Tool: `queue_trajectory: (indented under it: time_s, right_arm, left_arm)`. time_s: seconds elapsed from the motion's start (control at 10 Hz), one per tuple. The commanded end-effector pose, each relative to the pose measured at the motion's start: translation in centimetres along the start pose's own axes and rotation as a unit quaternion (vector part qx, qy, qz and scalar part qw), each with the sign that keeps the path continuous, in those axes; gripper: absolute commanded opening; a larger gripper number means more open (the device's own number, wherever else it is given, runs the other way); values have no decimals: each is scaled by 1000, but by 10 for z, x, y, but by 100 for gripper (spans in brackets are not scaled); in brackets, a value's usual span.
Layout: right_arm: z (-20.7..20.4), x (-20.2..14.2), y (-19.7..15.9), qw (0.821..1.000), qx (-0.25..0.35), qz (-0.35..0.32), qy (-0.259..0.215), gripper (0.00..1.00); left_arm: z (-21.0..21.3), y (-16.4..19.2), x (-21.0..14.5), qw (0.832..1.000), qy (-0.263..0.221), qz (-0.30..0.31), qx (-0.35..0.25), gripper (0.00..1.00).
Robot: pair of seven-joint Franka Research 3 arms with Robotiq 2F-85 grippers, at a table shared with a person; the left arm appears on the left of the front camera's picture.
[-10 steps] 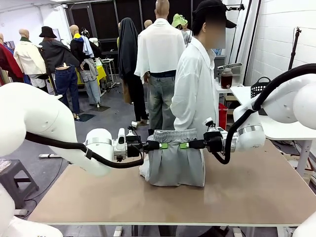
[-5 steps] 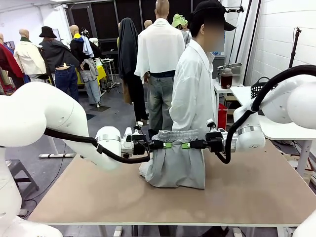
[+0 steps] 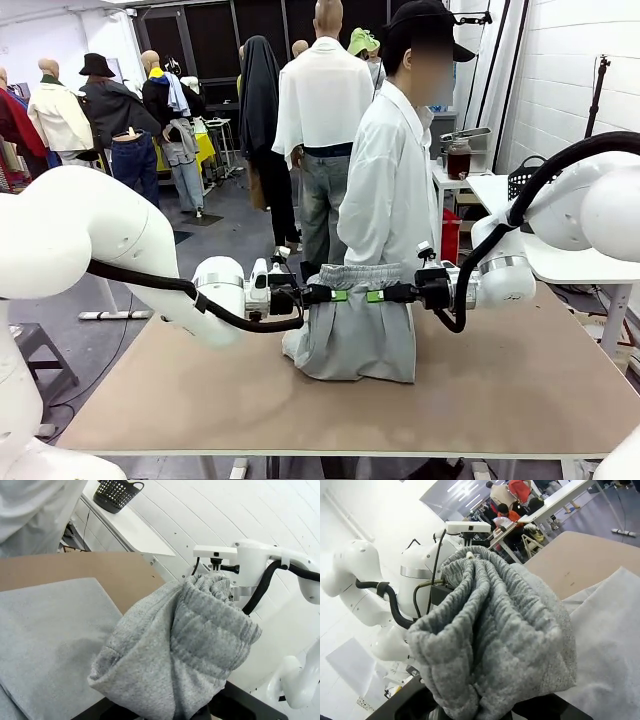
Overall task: Fold the training pants.
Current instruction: Fold the Training pants in half.
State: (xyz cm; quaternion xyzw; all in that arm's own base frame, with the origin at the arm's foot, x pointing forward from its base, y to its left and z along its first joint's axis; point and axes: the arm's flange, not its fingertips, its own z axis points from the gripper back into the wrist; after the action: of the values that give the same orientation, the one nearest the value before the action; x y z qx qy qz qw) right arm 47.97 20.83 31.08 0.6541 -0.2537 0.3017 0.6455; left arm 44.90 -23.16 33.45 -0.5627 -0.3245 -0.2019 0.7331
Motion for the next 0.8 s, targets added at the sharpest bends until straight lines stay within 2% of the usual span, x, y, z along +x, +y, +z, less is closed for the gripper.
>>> queue_trajectory:
  time_s: [0.0,0.3,0.7]
  right_arm:
    - [-1,6,-15,1000,2,-19,-5,0]
    - [3,8,-33,998,5,-58,-15,0]
    - [11,10,-59,995,-22,-91,-25,0]
  left_arm:
    - [-1,14,14,1000,2,12,11,0]
    - [-5,42,27,998,17,56,31,0]
    - [-10,69,24,995,18,88,48,0]
